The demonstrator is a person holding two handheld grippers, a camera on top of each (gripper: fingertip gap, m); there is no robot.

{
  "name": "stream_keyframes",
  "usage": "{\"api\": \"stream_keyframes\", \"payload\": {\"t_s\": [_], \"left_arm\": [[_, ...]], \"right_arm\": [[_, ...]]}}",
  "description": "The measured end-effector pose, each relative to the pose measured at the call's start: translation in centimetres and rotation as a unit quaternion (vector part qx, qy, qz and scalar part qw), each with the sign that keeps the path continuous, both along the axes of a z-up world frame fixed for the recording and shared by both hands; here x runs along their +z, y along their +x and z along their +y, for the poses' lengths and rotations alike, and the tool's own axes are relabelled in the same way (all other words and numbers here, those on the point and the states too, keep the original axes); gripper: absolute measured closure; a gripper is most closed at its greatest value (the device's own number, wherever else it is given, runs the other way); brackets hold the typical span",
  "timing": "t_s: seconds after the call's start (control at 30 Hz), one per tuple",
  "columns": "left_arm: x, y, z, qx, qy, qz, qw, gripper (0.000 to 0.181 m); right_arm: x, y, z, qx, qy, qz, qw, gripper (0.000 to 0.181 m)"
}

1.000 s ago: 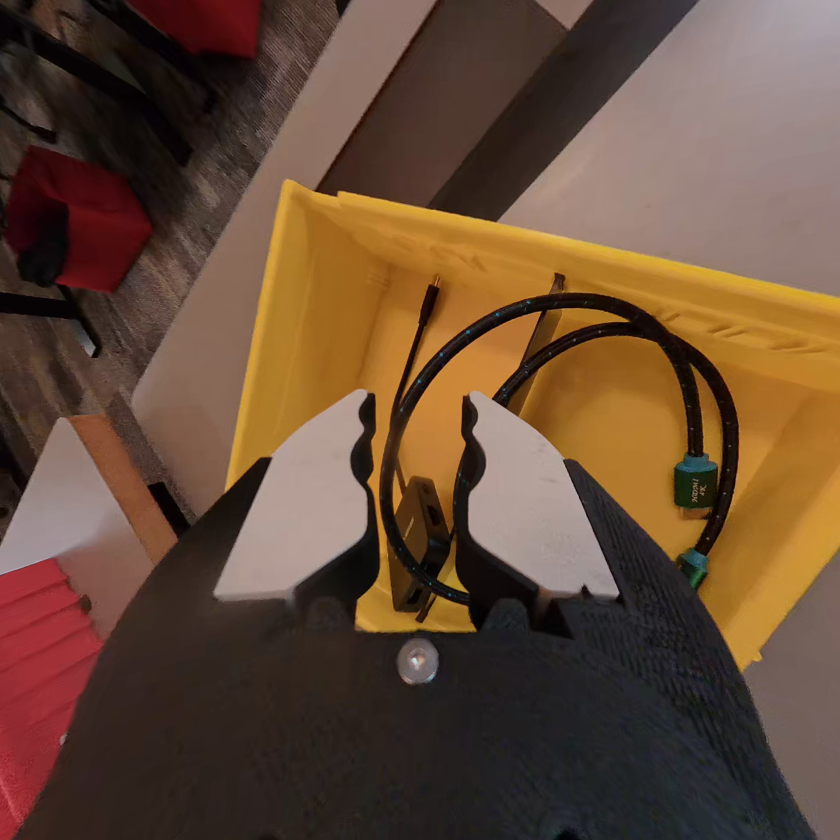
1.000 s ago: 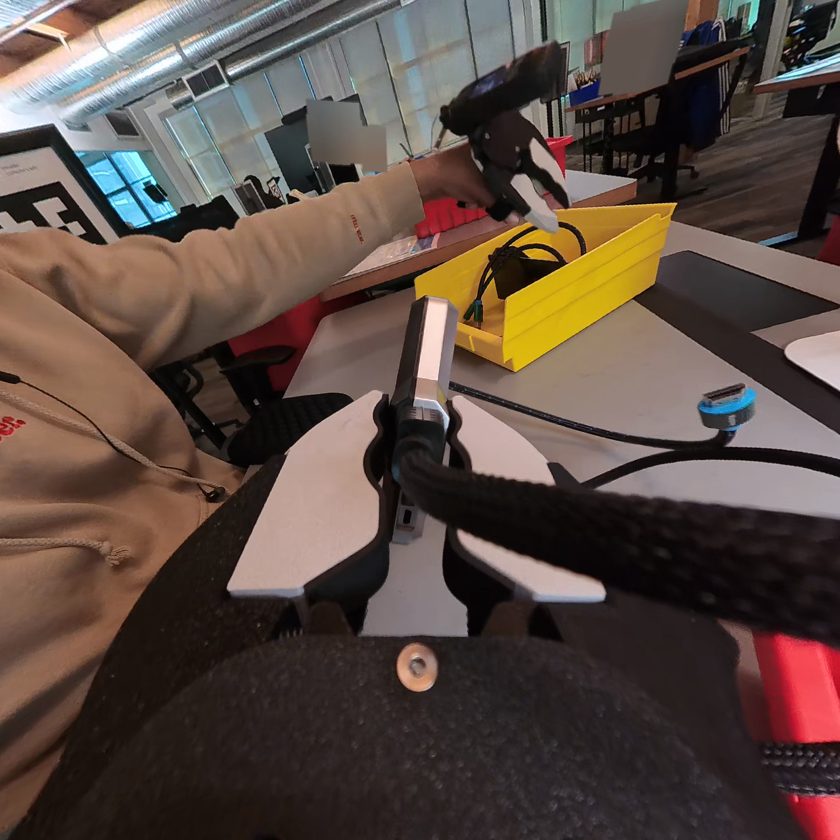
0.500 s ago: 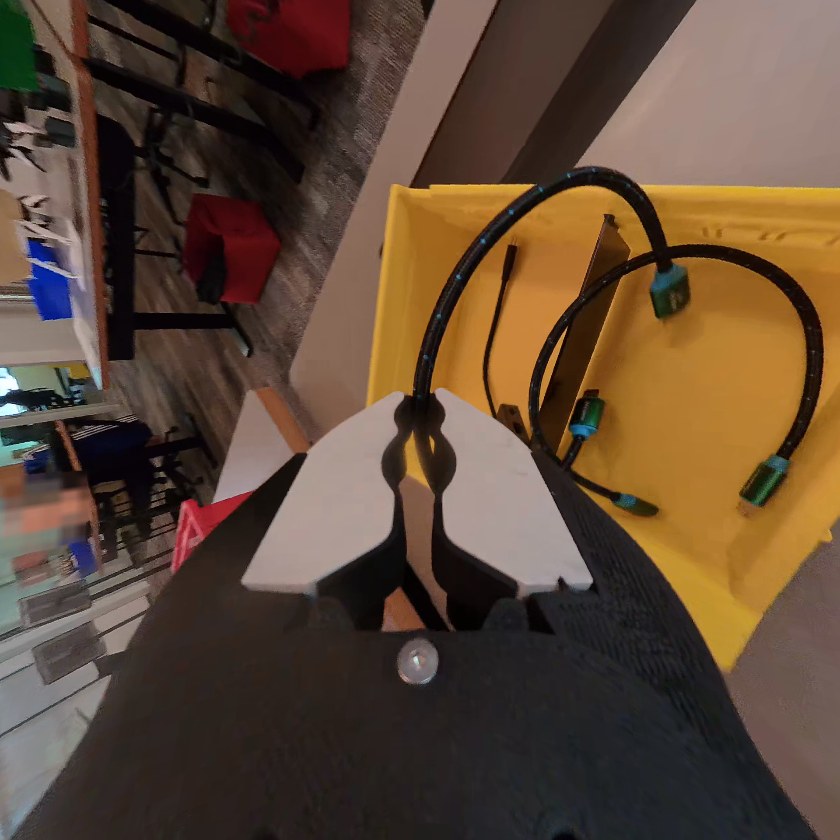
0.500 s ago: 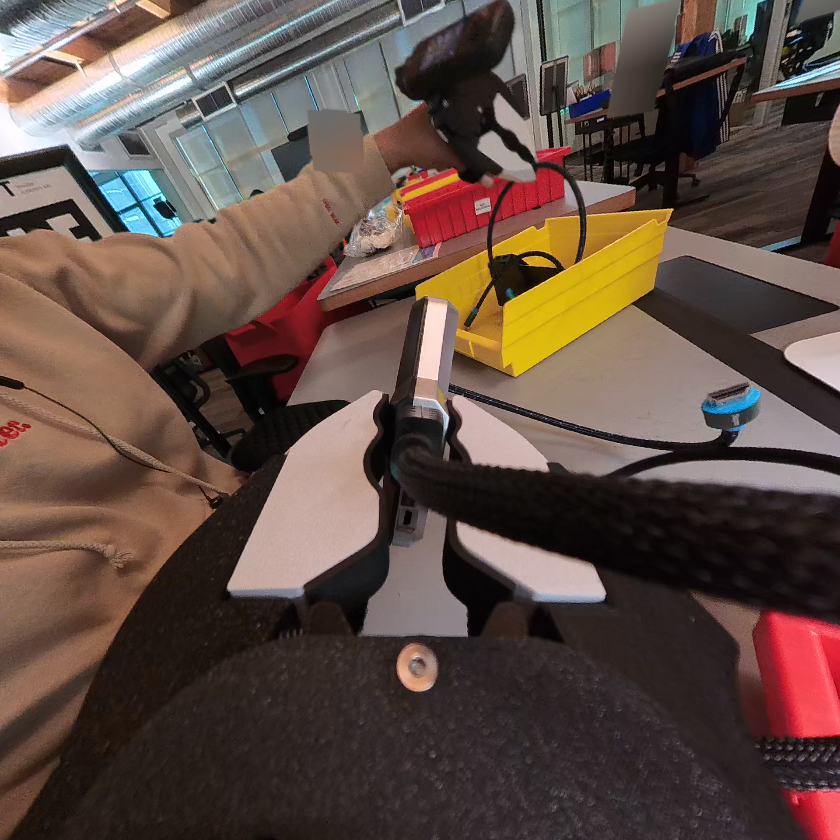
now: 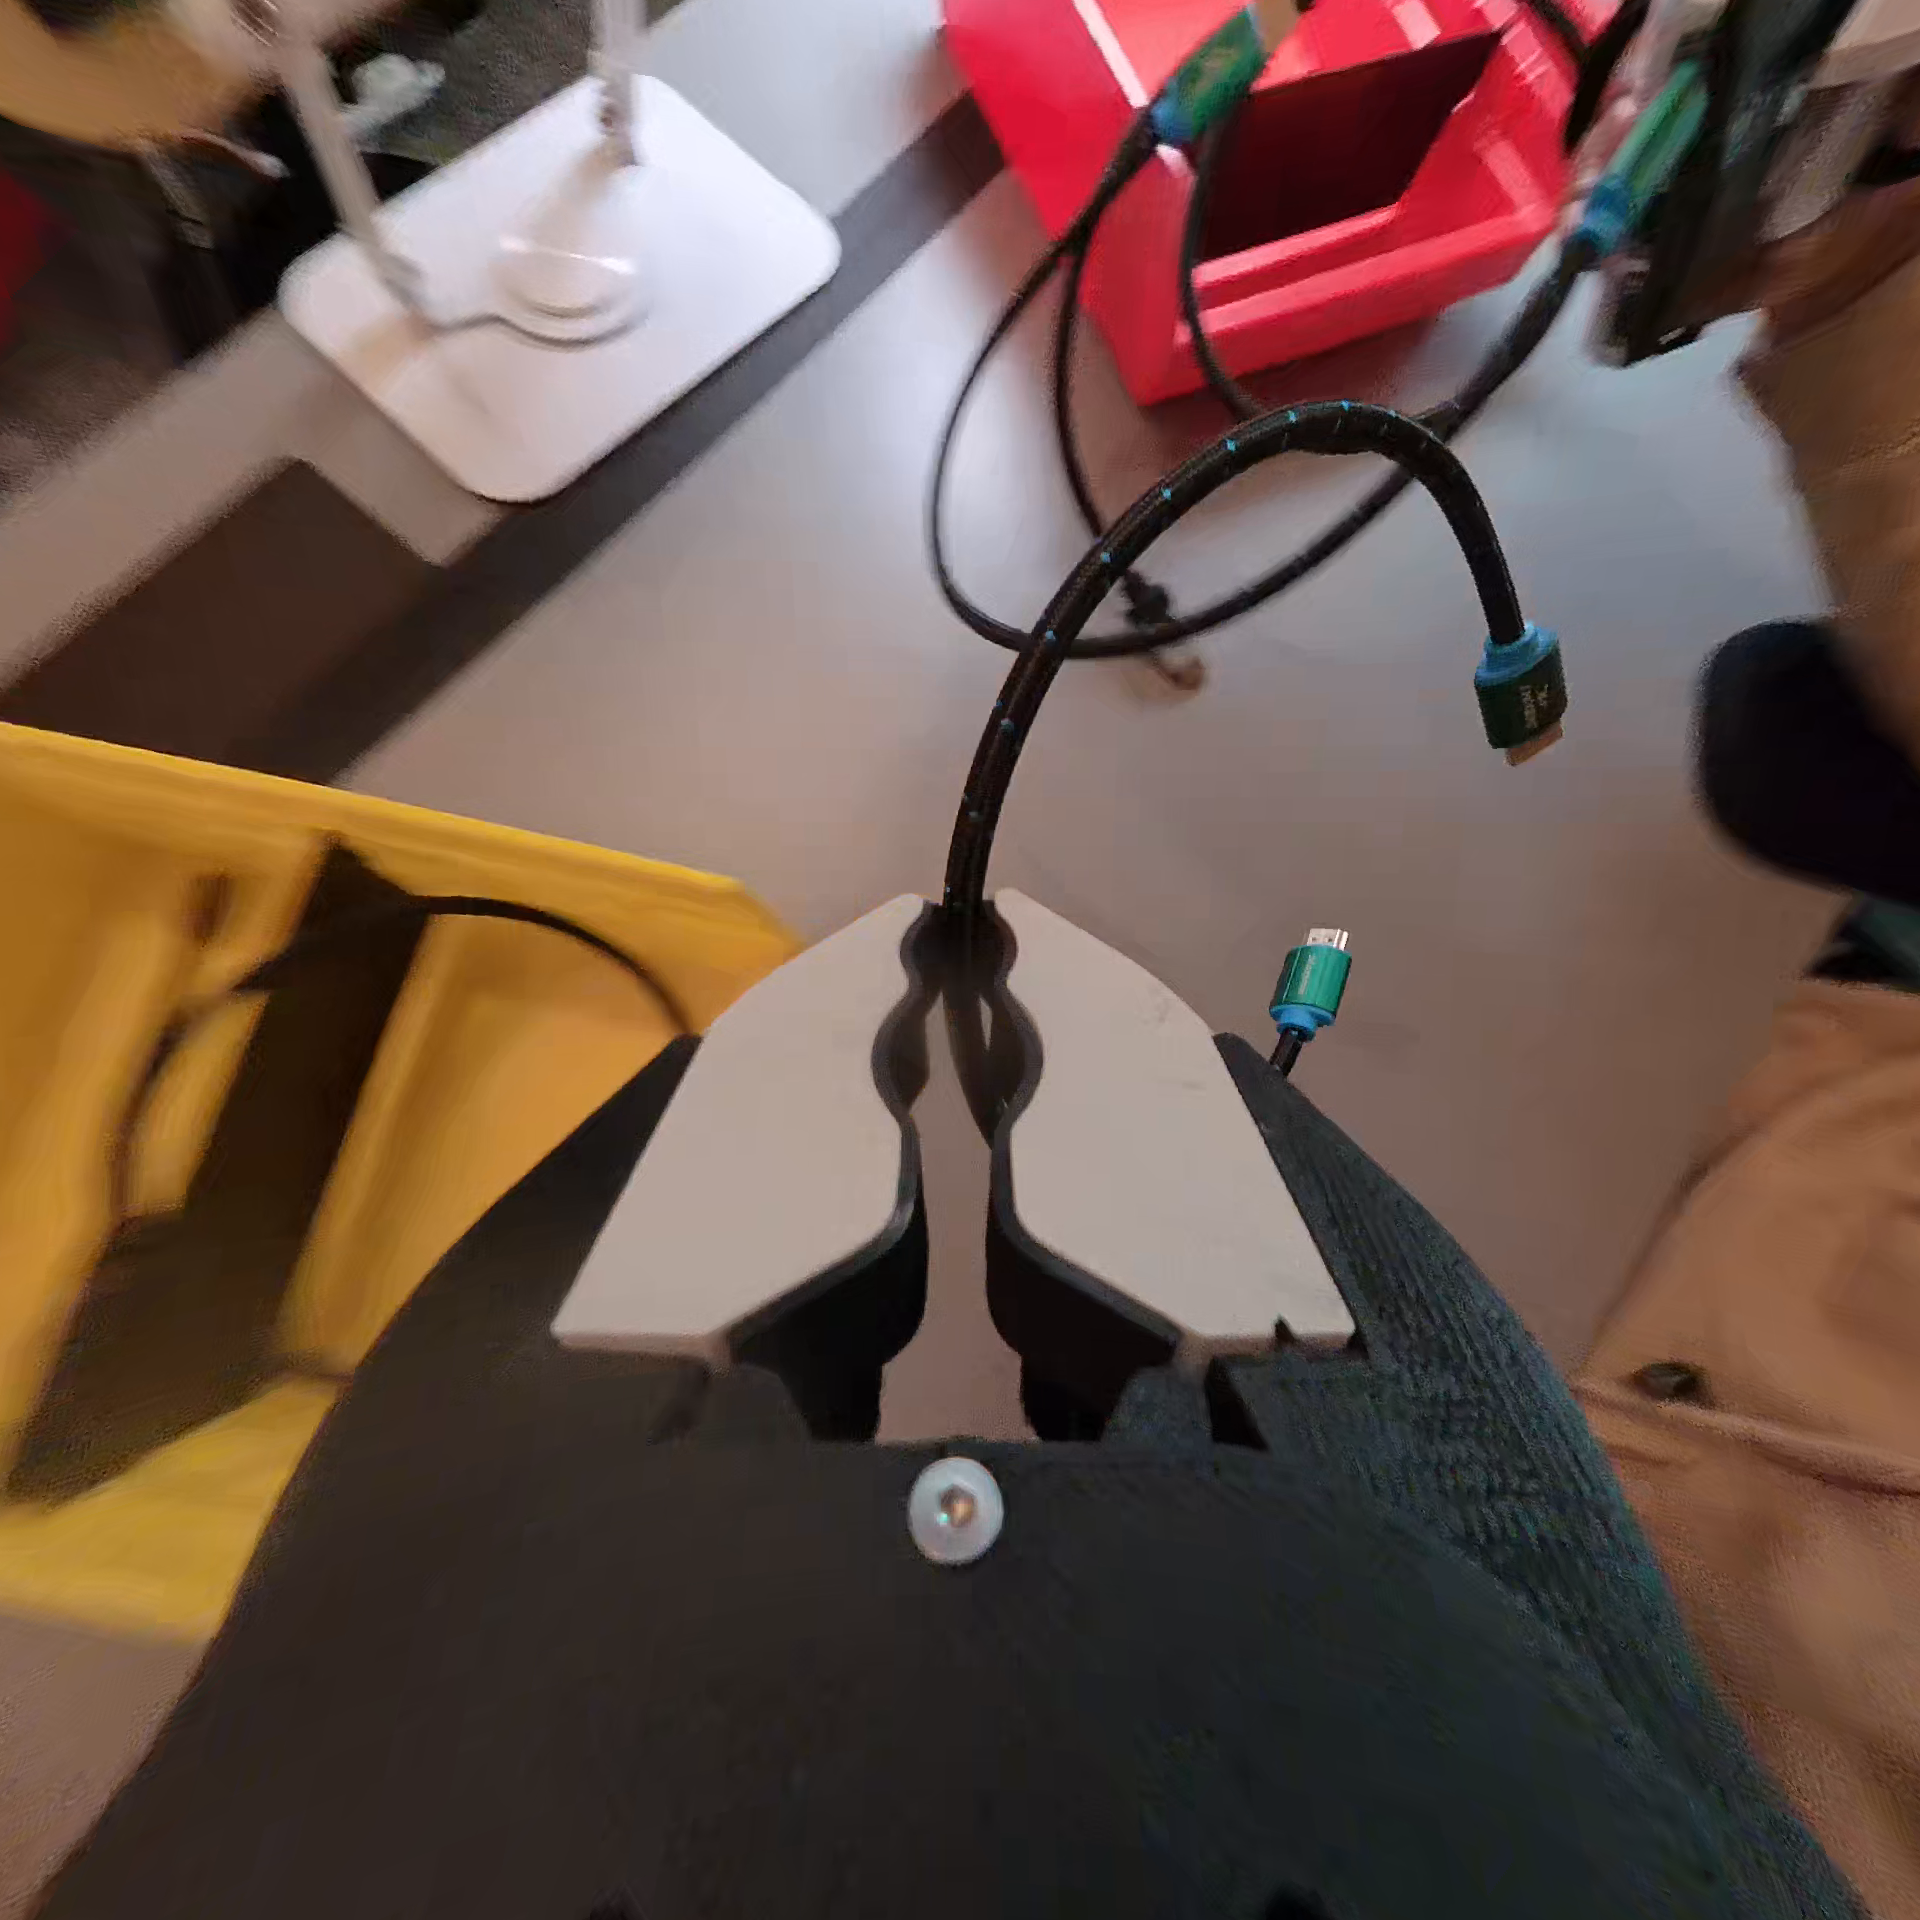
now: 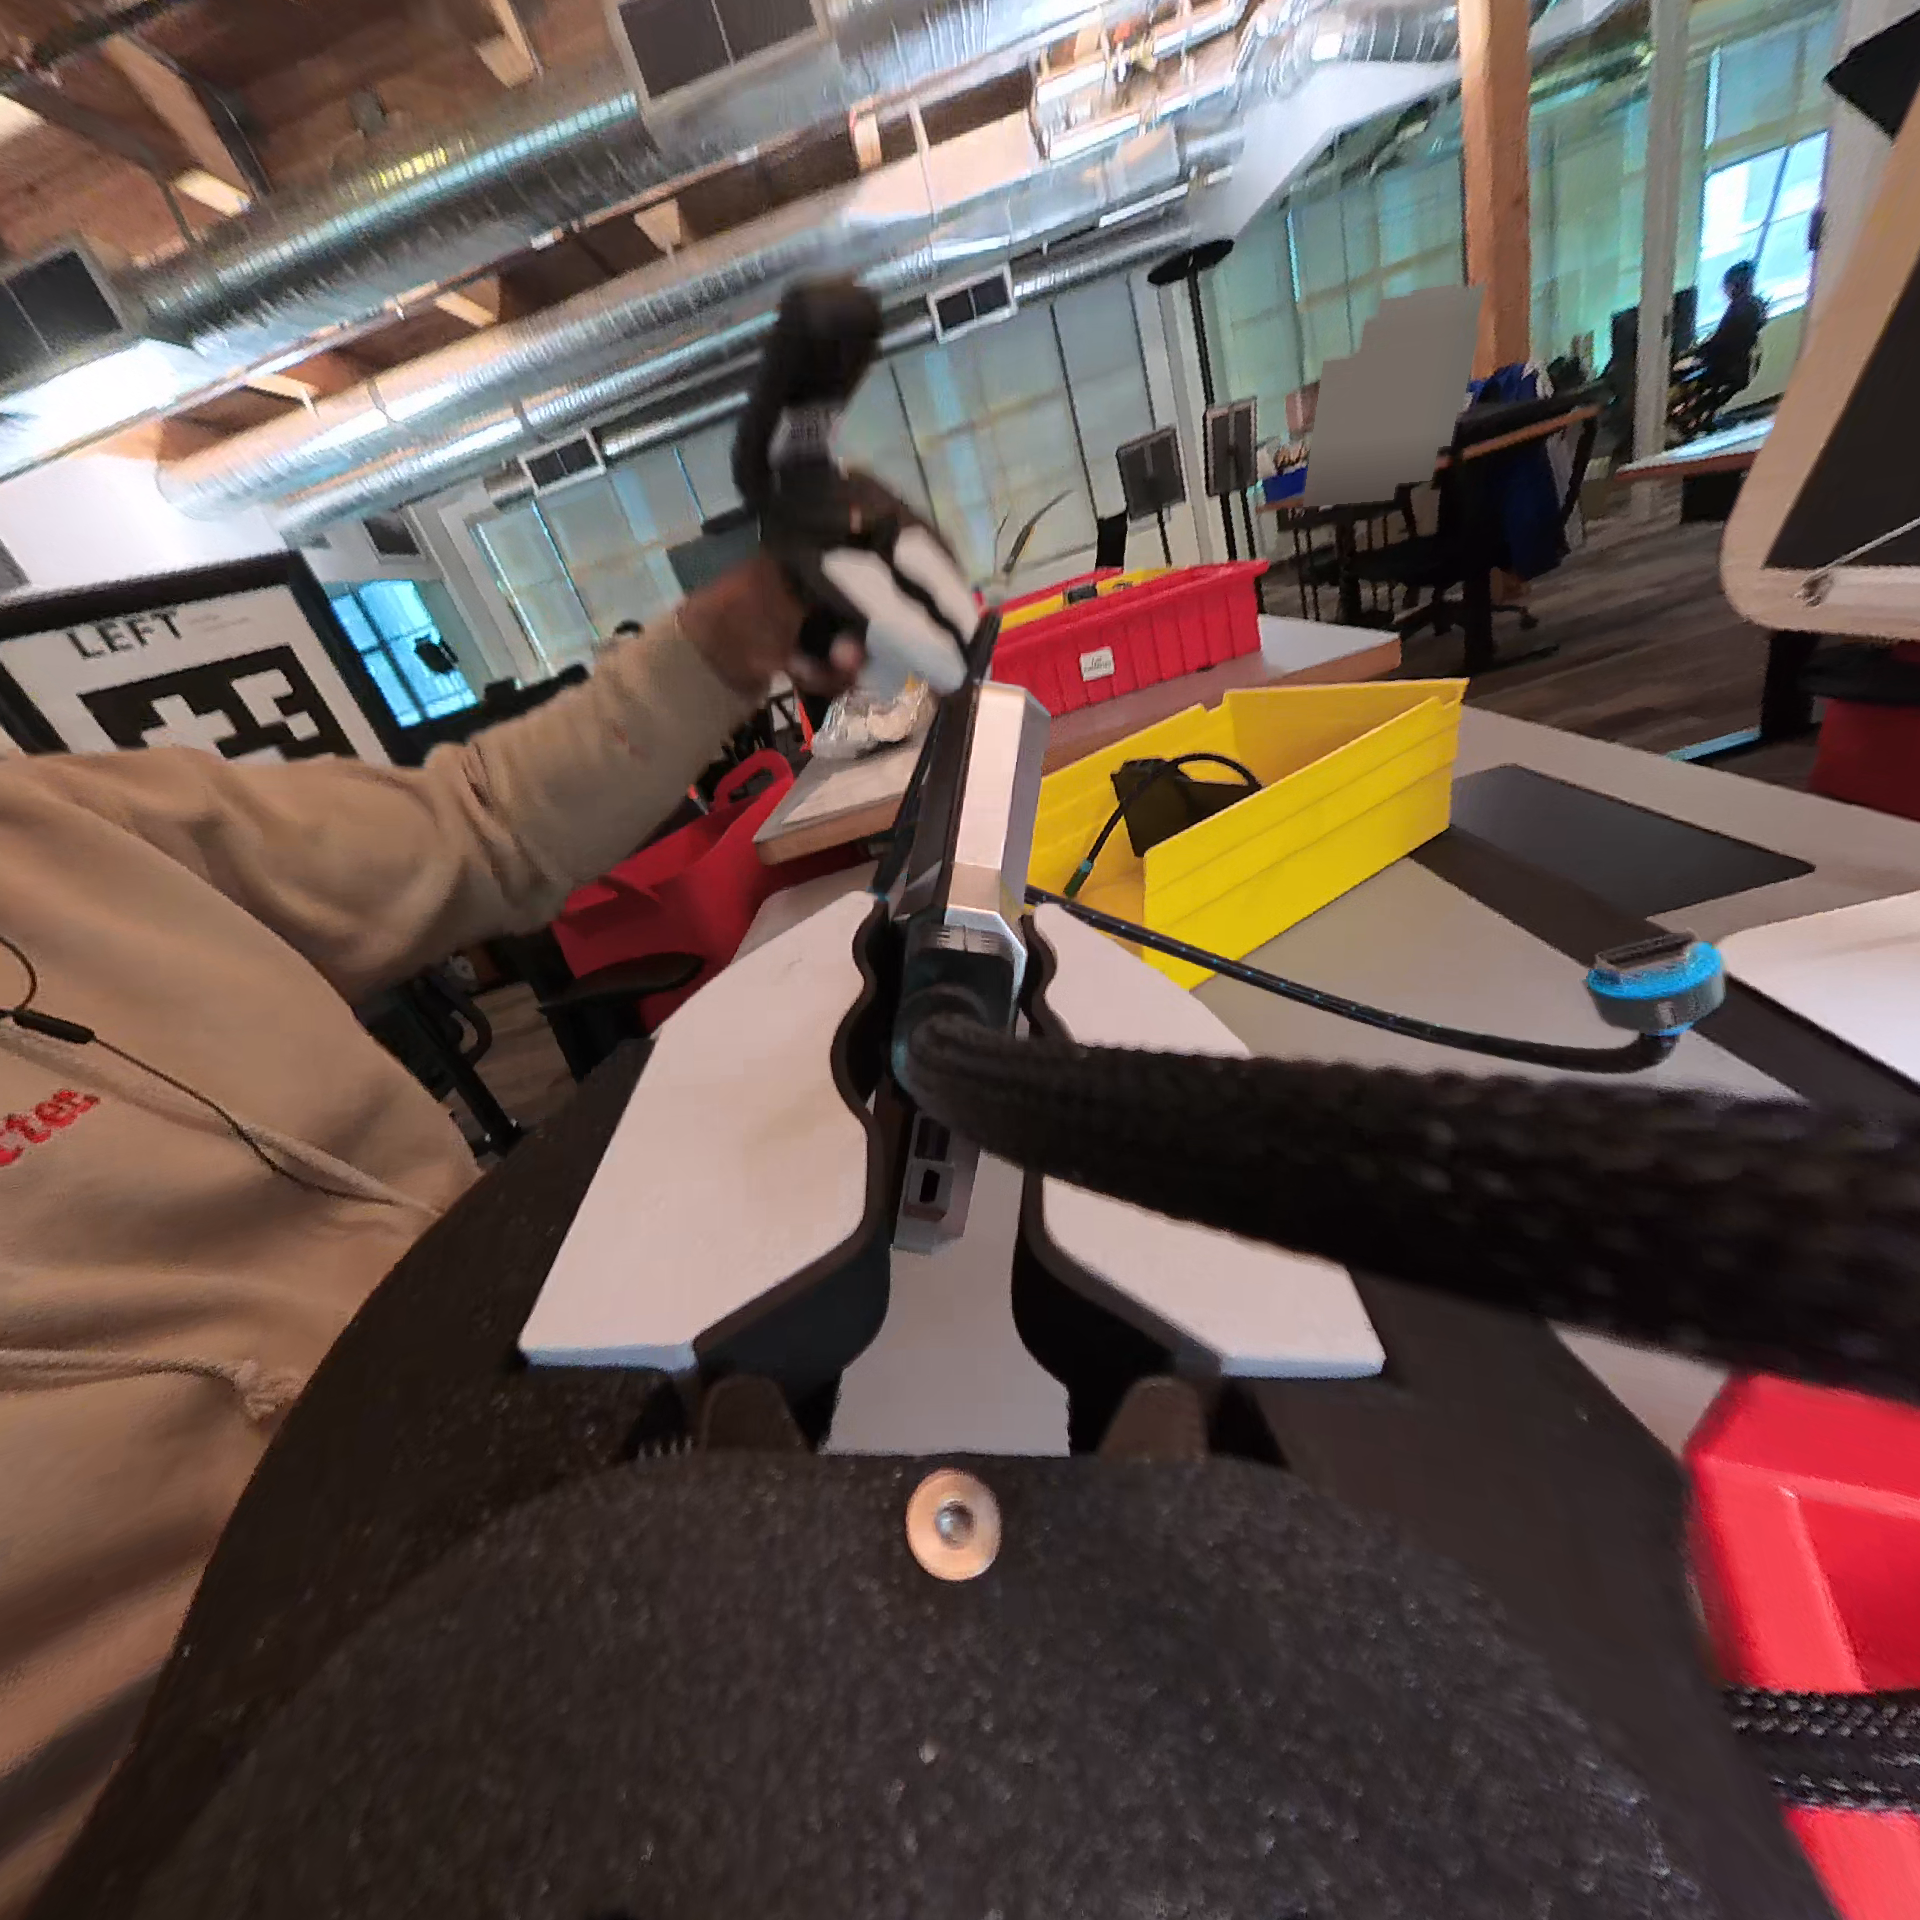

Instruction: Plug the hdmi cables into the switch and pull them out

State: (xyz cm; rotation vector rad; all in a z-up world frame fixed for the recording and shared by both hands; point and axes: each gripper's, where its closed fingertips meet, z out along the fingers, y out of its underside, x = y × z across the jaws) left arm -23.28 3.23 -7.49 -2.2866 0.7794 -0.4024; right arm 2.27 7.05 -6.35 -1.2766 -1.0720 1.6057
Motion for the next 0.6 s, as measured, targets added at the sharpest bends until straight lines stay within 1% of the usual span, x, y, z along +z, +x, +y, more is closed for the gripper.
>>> {"api": "stream_keyframes", "payload": {"t_s": [0.07,0.13,0.23,0.3,0.4,0.6], "left_arm": [[-3.4,2.0,-1.3,0.010,-0.025,-0.091,0.996,0.174],[-6.7,3.1,-2.4,0.027,-0.050,-0.173,0.983,0.174],[-10.8,3.3,-3.6,0.066,-0.063,-0.236,0.967,0.174],[-13.0,2.9,-4.2,0.086,-0.066,-0.242,0.964,0.174],[-14.5,2.0,-4.9,0.103,-0.063,-0.236,0.964,0.174],[-14.4,0.4,-5.0,0.113,-0.046,-0.209,0.970,0.174]], "right_arm": [[0.4,0.6,0.5,-0.014,-0.003,0.010,1.000,0.158],[0.5,1.0,0.9,-0.025,-0.002,0.012,1.000,0.158],[0.5,1.0,1.1,-0.030,-0.004,0.014,0.999,0.158],[0.2,0.8,1.3,-0.031,-0.008,0.013,0.999,0.158],[-0.1,0.4,1.4,-0.030,-0.011,0.009,0.999,0.158],[-0.1,0.2,1.3,-0.032,-0.009,0.010,0.999,0.158]]}}
